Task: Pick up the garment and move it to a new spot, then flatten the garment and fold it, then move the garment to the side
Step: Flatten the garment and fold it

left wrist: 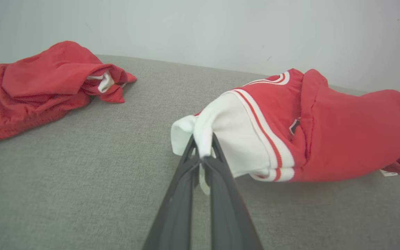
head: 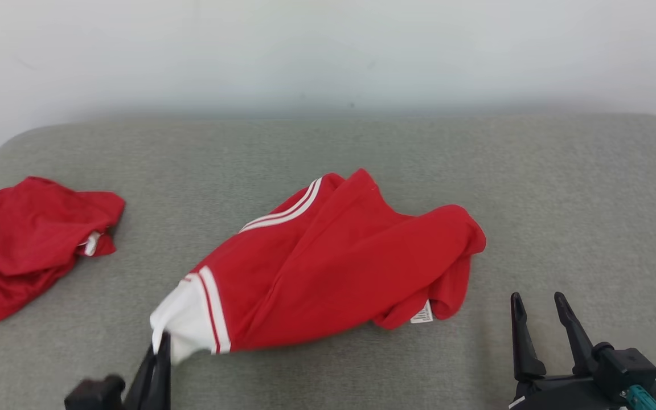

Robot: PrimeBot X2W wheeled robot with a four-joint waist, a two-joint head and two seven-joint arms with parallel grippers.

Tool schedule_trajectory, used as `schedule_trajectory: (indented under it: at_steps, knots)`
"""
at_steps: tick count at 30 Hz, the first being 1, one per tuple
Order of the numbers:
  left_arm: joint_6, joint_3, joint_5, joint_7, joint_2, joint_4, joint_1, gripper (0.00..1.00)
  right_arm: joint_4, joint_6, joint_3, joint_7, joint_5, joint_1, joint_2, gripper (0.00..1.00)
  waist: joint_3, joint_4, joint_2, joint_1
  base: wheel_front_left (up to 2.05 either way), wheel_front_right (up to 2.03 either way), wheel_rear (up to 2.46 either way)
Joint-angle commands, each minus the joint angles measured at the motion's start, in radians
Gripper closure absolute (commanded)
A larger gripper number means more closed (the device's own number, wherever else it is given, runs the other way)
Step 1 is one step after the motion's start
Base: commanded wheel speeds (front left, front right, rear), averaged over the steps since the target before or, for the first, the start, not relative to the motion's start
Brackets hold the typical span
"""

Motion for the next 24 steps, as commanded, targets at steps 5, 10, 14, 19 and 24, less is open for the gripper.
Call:
schedule_trajectory:
  at_steps: [5,10,14,19,24]
  knots:
    - [0.027,0.006,-0.042,0.006,-0.031,0.016,0.137,1.00,0.006,0.003,0.010,-0.005,-0.008,0.004,-0.002,0.00,-0.035,0.053,0.0000,0.0001,0.00,0.00,0.00]
    - [0.013,-0.012,-0.082,-0.017,-0.072,0.109,0.196,1.00,0.010,0.003,0.008,-0.005,-0.014,0.009,-0.002,0.00,-0.040,0.046,0.0000,0.0001,0.00,0.00,0.00]
    - [0.008,-0.010,-0.070,-0.044,-0.073,0.146,0.169,0.00,0.011,0.003,0.005,-0.005,-0.017,0.012,-0.002,0.00,-0.045,0.040,0.0000,0.0001,0.00,0.00,0.00]
    - [0.011,0.020,-0.029,-0.093,-0.059,0.119,0.124,0.00,0.012,0.003,0.003,-0.004,-0.018,0.013,-0.002,0.00,-0.057,0.030,0.0000,0.0001,0.00,0.00,0.00]
    - [0.020,0.074,0.022,-0.104,-0.066,0.016,0.090,0.00,0.007,0.003,0.007,-0.004,-0.014,0.017,-0.002,0.00,-0.067,0.015,0.0000,0.0001,0.00,0.00,0.00]
